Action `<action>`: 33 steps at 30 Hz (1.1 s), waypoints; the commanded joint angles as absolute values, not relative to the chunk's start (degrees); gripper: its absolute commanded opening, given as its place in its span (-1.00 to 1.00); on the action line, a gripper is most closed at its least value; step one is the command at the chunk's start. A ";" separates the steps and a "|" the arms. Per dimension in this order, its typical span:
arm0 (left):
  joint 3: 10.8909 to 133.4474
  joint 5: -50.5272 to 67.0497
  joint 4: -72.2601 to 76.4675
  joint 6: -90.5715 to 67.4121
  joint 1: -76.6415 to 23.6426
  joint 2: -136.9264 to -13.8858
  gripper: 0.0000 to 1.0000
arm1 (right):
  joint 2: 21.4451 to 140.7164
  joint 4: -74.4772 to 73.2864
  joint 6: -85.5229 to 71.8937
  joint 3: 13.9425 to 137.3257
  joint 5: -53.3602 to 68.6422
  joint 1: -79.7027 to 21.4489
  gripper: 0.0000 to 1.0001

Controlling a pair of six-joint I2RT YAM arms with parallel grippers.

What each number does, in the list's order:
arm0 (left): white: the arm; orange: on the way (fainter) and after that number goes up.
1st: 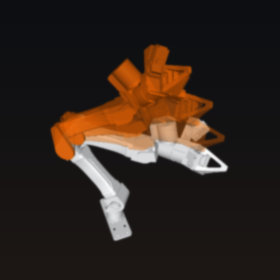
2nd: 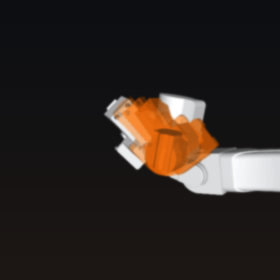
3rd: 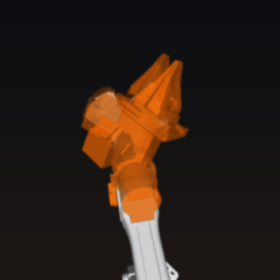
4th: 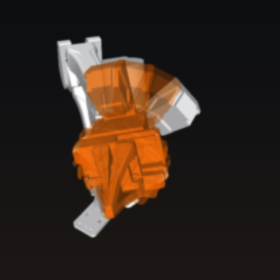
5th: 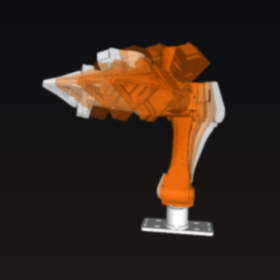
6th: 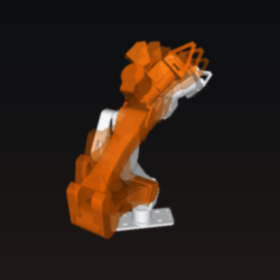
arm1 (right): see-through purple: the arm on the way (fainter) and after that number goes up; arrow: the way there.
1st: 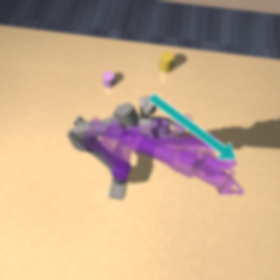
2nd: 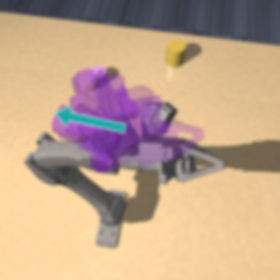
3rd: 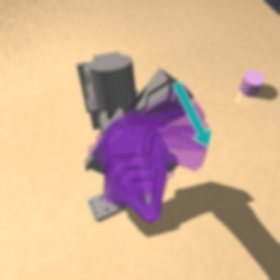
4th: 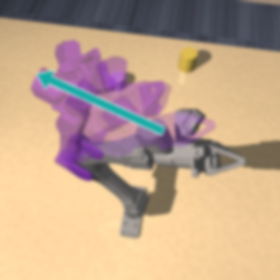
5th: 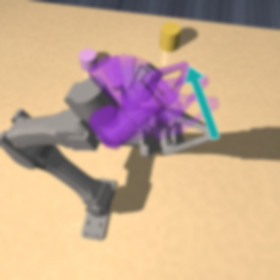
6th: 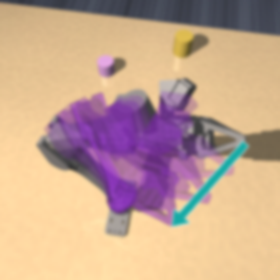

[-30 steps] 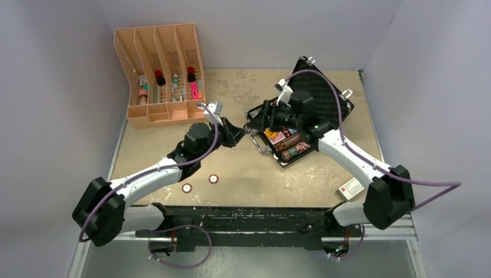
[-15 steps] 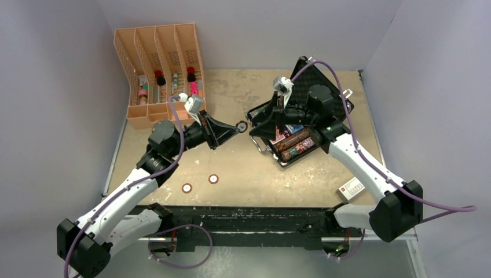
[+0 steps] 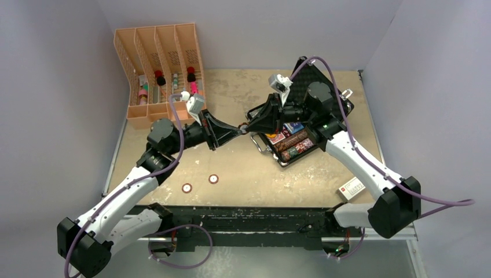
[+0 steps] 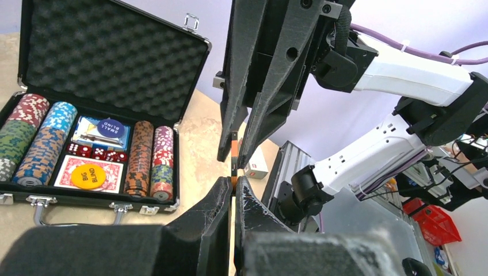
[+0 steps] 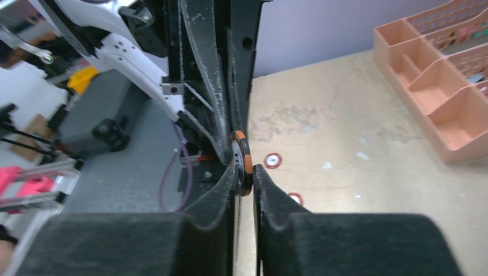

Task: Pack up texas hold em set

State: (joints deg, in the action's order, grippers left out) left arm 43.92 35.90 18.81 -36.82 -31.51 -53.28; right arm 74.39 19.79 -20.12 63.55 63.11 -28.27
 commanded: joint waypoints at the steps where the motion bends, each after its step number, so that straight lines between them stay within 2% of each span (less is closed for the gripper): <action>1: 45.13 36.86 22.43 -36.60 -31.20 -53.22 -1.00 | 74.64 23.49 -21.21 66.18 64.62 -28.41 -0.98; 5: 44.36 34.51 21.96 -37.39 -31.20 -53.24 -1.00 | 73.93 22.55 -20.22 64.95 62.84 -28.41 -1.00; 6: 44.62 32.77 20.43 -36.95 -31.20 -53.18 -0.86 | 73.63 20.63 -19.04 64.84 61.59 -28.40 -1.00; 9: 46.13 25.44 12.71 -34.30 -31.20 -52.37 -0.27 | 73.07 14.77 -16.42 65.14 56.75 -28.36 -1.00; 12: 46.12 13.84 6.38 -32.43 -31.20 -50.49 0.03 | 73.21 5.88 -12.23 66.84 48.15 -28.34 -1.00; 18: 45.62 -5.11 -0.74 -31.22 -31.20 -46.71 0.10 | 76.11 -11.87 -12.94 67.95 22.51 -28.32 -1.00; 21: 45.53 -8.74 -1.93 -30.86 -31.20 -46.15 0.11 | 78.67 -18.77 -14.65 67.60 13.94 -28.32 -1.00; 25: 45.59 -9.76 -2.57 -30.80 -31.20 -46.61 0.11 | 81.11 -25.04 -15.46 67.08 8.77 -28.31 -1.00; 33: 45.61 -10.13 -3.05 -30.36 -31.20 -47.31 0.11 | 83.23 -27.13 -16.27 64.30 5.62 -28.38 -1.00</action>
State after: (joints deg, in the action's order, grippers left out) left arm 43.94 -8.56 -4.10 -31.81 -31.24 -47.44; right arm 83.29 -24.95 -15.46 65.06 9.30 -28.45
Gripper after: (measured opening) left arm 0.552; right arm 0.012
